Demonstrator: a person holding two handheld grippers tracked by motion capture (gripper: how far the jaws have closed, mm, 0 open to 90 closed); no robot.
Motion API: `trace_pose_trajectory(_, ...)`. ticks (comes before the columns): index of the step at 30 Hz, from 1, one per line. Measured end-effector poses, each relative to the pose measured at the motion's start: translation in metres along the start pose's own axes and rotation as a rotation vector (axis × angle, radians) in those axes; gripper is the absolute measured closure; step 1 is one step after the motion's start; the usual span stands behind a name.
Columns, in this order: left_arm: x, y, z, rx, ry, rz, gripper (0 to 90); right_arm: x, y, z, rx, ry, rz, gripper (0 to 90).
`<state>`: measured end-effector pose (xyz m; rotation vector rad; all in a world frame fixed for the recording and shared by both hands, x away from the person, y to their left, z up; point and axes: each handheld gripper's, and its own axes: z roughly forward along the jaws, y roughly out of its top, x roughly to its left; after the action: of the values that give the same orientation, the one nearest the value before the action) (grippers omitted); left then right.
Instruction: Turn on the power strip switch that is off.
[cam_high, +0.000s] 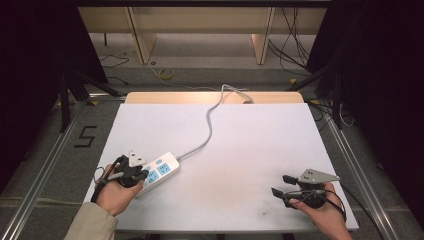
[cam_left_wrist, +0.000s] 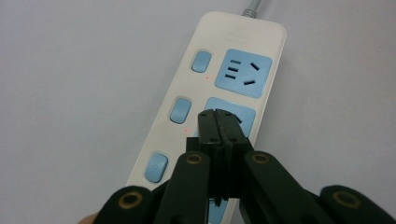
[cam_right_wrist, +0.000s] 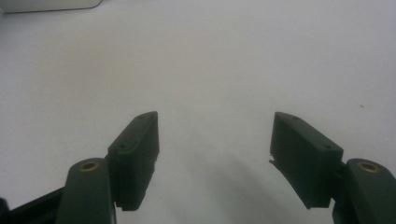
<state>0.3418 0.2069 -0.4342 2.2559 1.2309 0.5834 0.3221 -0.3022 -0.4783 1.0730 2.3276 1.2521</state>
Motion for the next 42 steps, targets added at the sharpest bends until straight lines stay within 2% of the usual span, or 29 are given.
trace_pose_trajectory(42,0.02,-0.006,0.003,0.036,0.029,-0.025,90.0,-0.001,0.0,-0.001,-0.004,-0.004,0.001,33.7)
